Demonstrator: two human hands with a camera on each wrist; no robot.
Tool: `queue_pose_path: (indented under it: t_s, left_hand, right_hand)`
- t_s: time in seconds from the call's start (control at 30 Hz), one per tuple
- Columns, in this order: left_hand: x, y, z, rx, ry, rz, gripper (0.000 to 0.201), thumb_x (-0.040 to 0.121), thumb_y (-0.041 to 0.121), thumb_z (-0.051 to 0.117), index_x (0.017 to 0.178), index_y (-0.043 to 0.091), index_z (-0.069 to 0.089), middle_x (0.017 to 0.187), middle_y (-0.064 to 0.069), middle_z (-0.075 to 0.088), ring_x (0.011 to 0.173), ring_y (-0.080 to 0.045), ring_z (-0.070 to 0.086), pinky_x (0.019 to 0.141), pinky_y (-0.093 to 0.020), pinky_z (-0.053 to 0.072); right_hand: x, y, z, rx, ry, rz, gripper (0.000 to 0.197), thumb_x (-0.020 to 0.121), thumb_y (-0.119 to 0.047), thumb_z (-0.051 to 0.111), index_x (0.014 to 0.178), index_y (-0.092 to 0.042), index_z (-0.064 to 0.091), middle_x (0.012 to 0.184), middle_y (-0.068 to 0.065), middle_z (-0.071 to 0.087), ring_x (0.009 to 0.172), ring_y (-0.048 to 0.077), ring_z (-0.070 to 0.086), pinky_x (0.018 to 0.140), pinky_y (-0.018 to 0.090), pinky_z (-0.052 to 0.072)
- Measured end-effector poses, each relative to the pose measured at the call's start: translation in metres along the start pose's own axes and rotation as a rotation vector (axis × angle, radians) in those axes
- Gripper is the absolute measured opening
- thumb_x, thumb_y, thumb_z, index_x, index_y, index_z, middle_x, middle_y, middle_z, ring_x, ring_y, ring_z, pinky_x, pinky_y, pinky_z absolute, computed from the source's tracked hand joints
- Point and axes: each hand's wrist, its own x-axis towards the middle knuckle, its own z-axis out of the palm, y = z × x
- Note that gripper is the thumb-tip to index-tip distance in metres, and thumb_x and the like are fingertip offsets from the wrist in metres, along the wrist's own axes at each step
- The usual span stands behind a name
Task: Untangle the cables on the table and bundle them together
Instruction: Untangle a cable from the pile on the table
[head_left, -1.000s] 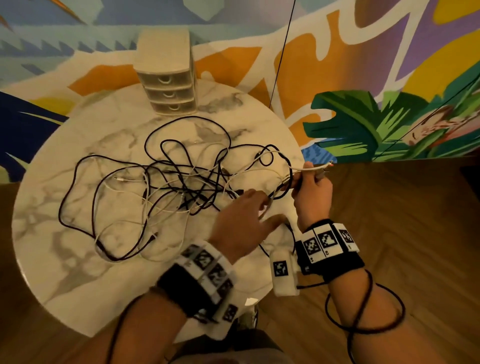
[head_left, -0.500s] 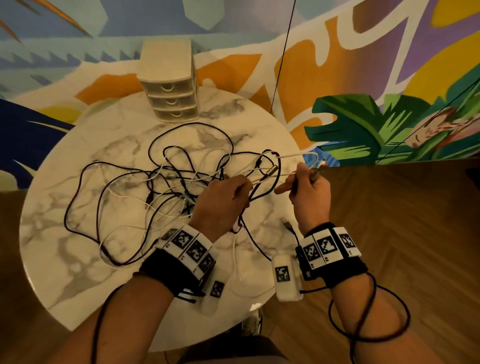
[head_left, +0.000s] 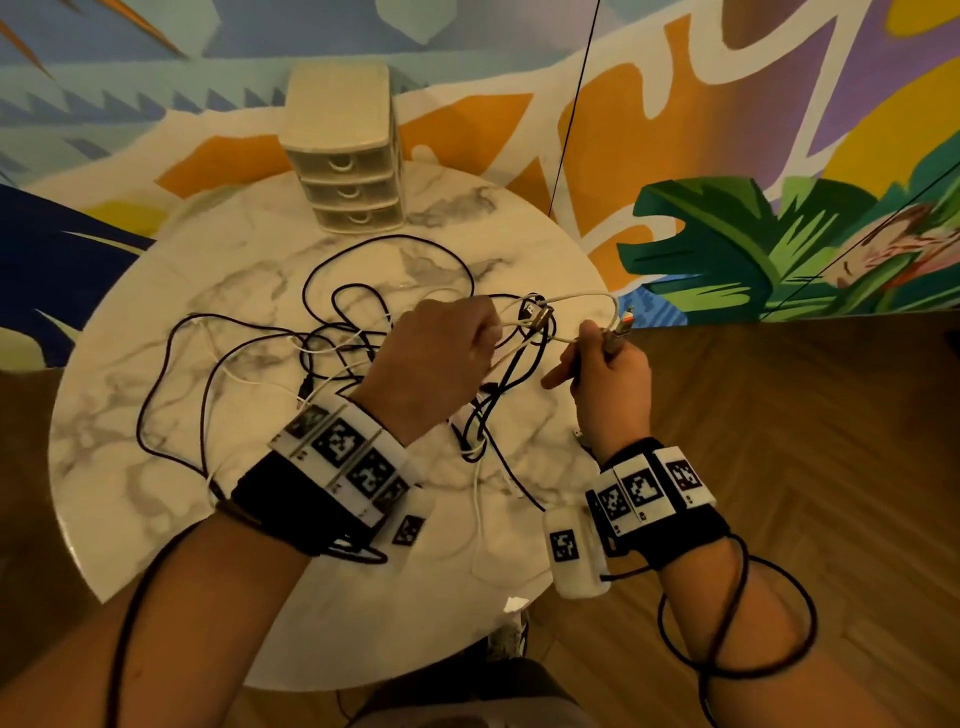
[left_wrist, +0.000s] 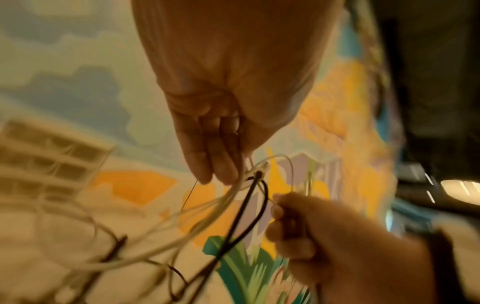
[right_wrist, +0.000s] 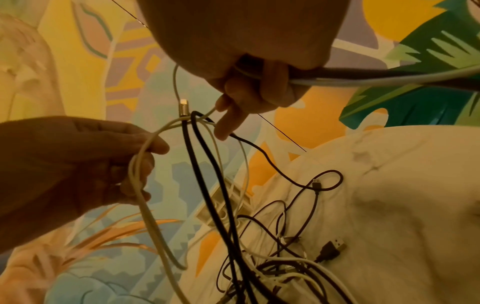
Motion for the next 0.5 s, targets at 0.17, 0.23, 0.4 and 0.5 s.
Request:
queue_pose_path:
  t_s: [0.17,0.23,0.4,0.5]
  left_hand:
    - [-0.007,-0.008,0.002,-0.063,-0.092,-0.079,0.014,0.090,0.029,0.056,0.080,0.021,0.062,0.066,0.011,0.057,0.061,-0.004,0.051,0.054,-0.023,0.033]
    - [-0.011,-0.017,0.002,0.043,-0.159,-0.065,0.014,0.090,0.036,0.056,0.082,0.025,0.060,0.073,0.011,0.060,0.069,-0.007,0.054,0.058,-0.026,0.038]
    - [-0.032,-0.066,-0.009,0.354,-0.126,-0.161,0.009,0.084,0.029,0.056,0.078,0.023,0.055,0.069,0.003,0.057,0.070,-0.023,0.056,0.056,-0.030,0.038]
    - [-0.038,-0.091,-0.008,0.409,-0.059,-0.255,0.010,0.085,0.026,0.059,0.079,0.019,0.057,0.073,-0.006,0.063,0.072,-0.030,0.060,0.058,-0.031,0.037]
  right_hand:
    - [0.002,-0.003,0.001,-0.028,0.024,-0.019,0.053,0.100,-0.038,0.037,0.055,-0.036,0.066,0.056,0.005,0.068,0.058,0.011,0.052,0.073,0.042,0.046]
    - [0.006,-0.003,-0.003,0.026,0.071,0.034,0.054,0.100,-0.035,0.039,0.053,-0.022,0.062,0.055,0.008,0.067,0.053,0.010,0.053,0.068,0.038,0.044]
    - [0.019,-0.014,-0.037,0.071,0.314,0.126,0.047,0.102,-0.023,0.040,0.057,-0.014,0.048,0.039,-0.005,0.054,0.037,0.003,0.046,0.046,0.017,0.037]
    - [0.020,-0.020,-0.045,0.106,0.408,0.149,0.047,0.102,-0.023,0.040,0.056,-0.013,0.046,0.037,-0.005,0.050,0.040,0.005,0.045,0.036,0.010,0.031]
